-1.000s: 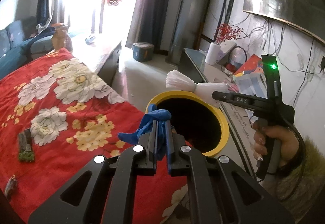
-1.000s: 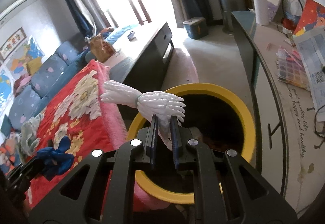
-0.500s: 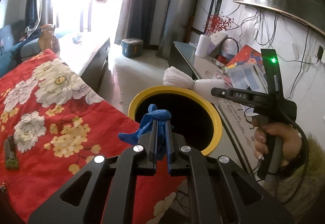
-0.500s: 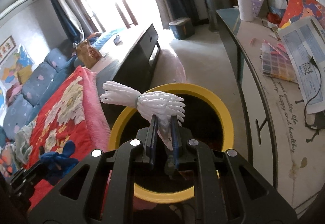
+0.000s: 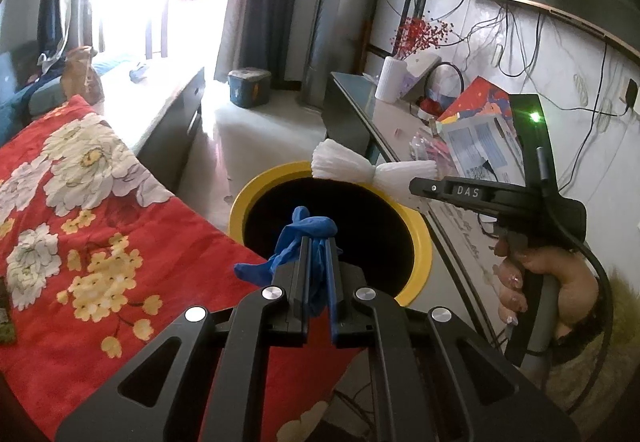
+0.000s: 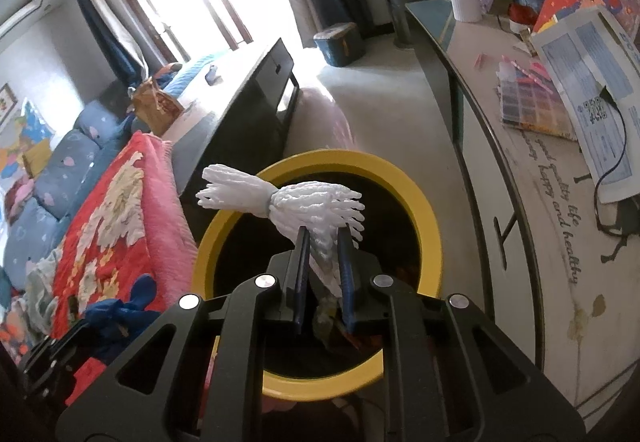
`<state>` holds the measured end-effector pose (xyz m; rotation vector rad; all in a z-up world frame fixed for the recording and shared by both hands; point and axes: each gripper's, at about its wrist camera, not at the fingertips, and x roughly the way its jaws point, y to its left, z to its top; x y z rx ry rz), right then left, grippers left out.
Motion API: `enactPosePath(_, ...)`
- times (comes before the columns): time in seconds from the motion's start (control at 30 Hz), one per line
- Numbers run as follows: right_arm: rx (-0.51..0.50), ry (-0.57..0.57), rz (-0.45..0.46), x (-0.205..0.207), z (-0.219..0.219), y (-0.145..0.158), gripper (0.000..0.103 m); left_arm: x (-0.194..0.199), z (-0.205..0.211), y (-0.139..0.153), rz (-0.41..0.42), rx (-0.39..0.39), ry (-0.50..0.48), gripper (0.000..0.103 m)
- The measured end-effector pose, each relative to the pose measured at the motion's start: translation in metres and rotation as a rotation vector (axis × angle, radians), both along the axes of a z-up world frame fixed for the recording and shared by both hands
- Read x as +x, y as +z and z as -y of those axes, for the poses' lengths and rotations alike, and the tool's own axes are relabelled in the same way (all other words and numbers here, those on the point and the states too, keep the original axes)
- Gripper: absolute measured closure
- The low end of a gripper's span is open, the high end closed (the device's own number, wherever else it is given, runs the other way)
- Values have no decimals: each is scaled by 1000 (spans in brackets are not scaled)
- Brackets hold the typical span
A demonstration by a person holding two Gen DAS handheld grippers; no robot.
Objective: Collect trash
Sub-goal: 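Carry the blue glove and white plastic hands in both tools over the yellow bin, then open both tools above the bin, dropping the glove and plastic hands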
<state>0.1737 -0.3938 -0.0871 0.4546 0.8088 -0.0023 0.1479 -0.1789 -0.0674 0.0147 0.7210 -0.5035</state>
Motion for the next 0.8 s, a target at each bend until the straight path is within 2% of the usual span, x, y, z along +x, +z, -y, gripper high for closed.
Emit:
enactPosePath(0.4,43,-15,-33,2,9,-12,88,25,17,-17,-41,-17,-27,96)
enactPosePath(0.47,56,-20,-29,2,11,-13,76,30,19,-19,-48,-31,-36,96)
enactPosePath(0.53,53,-34,-26,1,12,-13,72,34,20,-21,-58,-33,-31,85)
enactPosePath(0.6,54,-38,-25,0,14,-12,68,35,18,-22,-51,-31,-12,40)
enactPosePath(0.67,50,-45,-17,-1,14,-11,60,34,14,-19,-39,-38,-4,35)
enactPosePath(0.77,20,-37,9,-1,9,-5,52,29,6,-12,-8,-14,38,14)
enactPosePath(0.8,12,-30,19,-2,6,-2,50,27,2,-9,0,-17,48,12)
